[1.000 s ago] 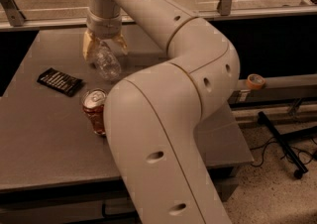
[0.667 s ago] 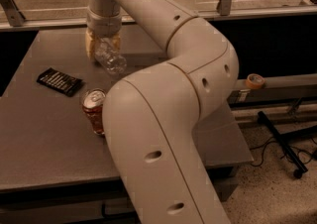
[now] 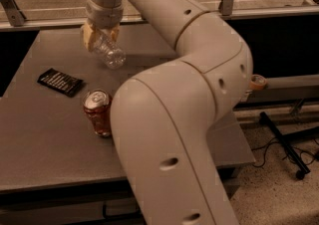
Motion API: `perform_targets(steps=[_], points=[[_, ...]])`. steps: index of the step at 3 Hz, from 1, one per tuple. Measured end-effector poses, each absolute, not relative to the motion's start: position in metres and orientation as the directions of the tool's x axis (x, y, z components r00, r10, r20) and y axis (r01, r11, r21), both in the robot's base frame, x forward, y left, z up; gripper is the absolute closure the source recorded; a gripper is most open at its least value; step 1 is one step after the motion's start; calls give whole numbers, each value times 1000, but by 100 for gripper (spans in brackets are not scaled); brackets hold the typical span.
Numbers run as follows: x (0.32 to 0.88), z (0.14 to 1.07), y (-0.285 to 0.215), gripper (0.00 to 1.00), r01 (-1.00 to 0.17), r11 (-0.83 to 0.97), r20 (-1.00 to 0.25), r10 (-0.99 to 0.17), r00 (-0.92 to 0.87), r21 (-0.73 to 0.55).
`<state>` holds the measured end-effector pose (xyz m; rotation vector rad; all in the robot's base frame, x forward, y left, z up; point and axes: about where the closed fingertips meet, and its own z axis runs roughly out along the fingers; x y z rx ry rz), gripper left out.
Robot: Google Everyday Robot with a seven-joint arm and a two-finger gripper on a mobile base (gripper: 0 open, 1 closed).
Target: Place water bottle upright
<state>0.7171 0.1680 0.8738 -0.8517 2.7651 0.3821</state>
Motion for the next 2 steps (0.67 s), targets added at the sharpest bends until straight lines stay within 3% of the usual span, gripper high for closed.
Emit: perform_targets(steps=[1,2], points=[[713,934,144,100,-686,710,-484,-550,-681,158],[694,969,111,100,-729,668,-621,-510,-595,151]])
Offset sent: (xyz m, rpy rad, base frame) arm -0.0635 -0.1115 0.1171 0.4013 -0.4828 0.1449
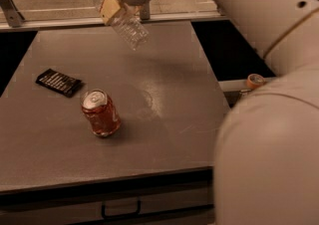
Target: Place water bottle upright
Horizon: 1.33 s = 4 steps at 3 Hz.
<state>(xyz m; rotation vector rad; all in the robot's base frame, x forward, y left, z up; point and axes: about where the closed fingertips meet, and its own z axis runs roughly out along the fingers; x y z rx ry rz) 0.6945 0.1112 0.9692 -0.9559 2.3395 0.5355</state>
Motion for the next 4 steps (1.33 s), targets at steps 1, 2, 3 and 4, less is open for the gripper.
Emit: perform_targets(steps=[1,2,3,4], points=[[651,981,102,100,-796,583,-731,-469,-496,166],[622,979,107,100,-844,497,-831,-368,-416,203],[613,987,100,100,-861,449,-908,-213,-361,237],[602,1005,87,100,-878,438,-935,-191,-299,192]])
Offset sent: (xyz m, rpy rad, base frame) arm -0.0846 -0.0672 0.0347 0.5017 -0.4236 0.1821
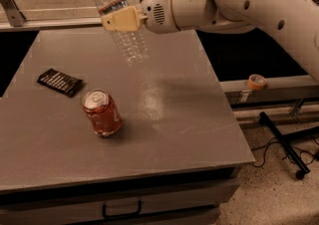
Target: Place water bottle upright
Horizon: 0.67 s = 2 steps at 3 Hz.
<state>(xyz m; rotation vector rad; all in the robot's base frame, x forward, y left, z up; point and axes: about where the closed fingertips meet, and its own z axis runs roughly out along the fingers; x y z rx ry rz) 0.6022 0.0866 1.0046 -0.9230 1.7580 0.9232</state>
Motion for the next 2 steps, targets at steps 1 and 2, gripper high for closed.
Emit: perform_targets(steps=[1,2], points=[[603,1004,86,100,-878,441,-934,-196,-298,187],[600,996,88,100,-880,445,-949,-172,-264,164]])
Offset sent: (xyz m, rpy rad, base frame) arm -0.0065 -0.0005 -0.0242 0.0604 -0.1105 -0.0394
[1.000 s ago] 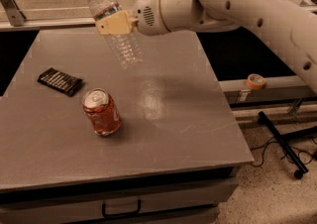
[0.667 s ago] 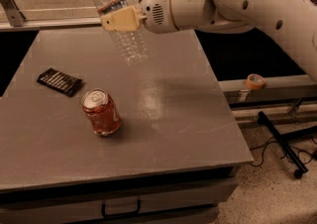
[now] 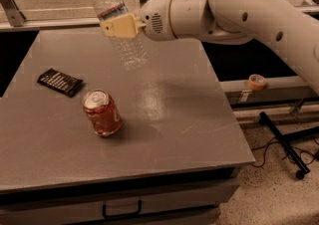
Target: Place water bottle upright
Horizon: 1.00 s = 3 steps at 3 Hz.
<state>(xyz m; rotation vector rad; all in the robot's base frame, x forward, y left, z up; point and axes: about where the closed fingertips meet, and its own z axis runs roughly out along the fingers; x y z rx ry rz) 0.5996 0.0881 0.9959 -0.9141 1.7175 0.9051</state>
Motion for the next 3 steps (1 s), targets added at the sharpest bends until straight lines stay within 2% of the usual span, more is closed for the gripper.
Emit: perform_targets(steps=[2,3], points=[[602,985,75,100,-916,370,-987,66,-143,158],[591,978,78,100,-941,325,-992,113,-63,97]])
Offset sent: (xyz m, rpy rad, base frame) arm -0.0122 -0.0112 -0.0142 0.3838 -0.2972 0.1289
